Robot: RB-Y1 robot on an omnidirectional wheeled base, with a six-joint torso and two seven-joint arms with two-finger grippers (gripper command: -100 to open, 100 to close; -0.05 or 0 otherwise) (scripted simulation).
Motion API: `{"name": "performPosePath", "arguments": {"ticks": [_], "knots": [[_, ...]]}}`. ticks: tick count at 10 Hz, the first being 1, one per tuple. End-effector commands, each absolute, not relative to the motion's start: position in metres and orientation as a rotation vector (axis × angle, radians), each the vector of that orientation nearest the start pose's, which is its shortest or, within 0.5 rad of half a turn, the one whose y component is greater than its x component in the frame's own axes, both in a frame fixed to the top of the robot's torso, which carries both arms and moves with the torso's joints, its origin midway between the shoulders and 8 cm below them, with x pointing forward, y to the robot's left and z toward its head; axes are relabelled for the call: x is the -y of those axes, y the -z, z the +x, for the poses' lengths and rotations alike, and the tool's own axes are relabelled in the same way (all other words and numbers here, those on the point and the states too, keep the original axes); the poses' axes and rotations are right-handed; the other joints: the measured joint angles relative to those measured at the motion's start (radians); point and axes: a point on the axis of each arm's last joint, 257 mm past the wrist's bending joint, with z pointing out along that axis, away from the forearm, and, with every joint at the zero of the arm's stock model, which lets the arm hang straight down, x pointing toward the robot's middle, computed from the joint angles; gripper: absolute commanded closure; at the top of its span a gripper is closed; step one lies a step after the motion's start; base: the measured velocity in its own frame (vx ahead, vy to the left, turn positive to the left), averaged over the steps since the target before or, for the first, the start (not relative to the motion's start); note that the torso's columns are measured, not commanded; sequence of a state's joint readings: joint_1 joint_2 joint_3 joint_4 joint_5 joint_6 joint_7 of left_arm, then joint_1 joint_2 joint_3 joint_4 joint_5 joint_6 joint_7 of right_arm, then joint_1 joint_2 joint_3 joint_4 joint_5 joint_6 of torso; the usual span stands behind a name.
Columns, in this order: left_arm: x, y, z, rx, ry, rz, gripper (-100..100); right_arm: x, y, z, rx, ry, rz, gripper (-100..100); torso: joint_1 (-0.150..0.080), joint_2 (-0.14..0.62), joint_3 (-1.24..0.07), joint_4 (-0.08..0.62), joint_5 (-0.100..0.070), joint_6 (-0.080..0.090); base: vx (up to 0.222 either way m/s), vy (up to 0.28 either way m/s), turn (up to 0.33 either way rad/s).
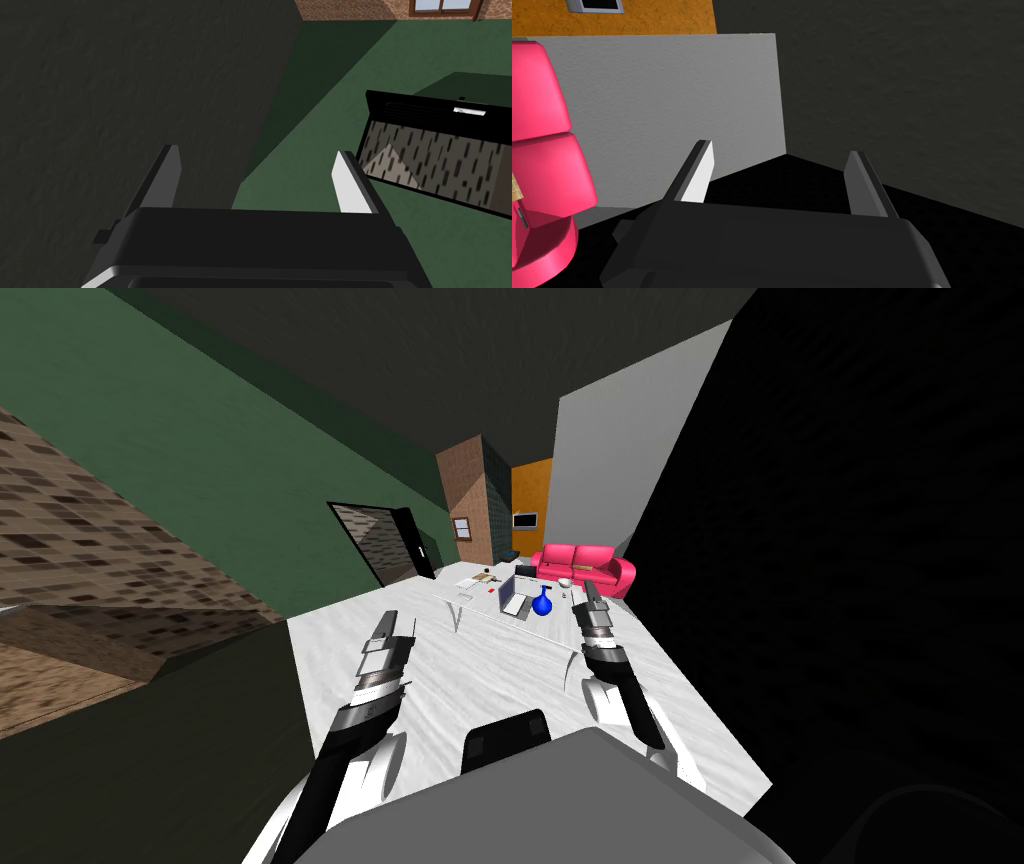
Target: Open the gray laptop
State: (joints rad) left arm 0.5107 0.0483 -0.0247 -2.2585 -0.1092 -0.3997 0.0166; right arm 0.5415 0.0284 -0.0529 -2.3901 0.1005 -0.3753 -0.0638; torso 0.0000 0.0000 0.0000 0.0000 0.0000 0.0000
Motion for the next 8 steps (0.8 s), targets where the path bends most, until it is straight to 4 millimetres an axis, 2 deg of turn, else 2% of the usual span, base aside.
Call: {"name": "performPosePath", "arguments": {"ticks": [1, 8], "knots": [[-0.2612, 0.0112, 0.3659, -0.801, 1.233, -0.670, 0, 0.2940, -0.0363, 0.3373, -0.659, -1.208, 0.680, 0, 0.000, 0.040, -0.082, 0.041, 0.000, 0.000, 0.000, 0.000, 0.000], [-0.2612, 0.0111, 0.3658, -0.801, 1.233, -0.670, 0, 0.2940, -0.0365, 0.3372, -0.659, -1.208, 0.680, 0, 0.000, 0.544, -1.087, 0.544, 0.000, 0.000, 0.000, 0.000, 0.000]]}}
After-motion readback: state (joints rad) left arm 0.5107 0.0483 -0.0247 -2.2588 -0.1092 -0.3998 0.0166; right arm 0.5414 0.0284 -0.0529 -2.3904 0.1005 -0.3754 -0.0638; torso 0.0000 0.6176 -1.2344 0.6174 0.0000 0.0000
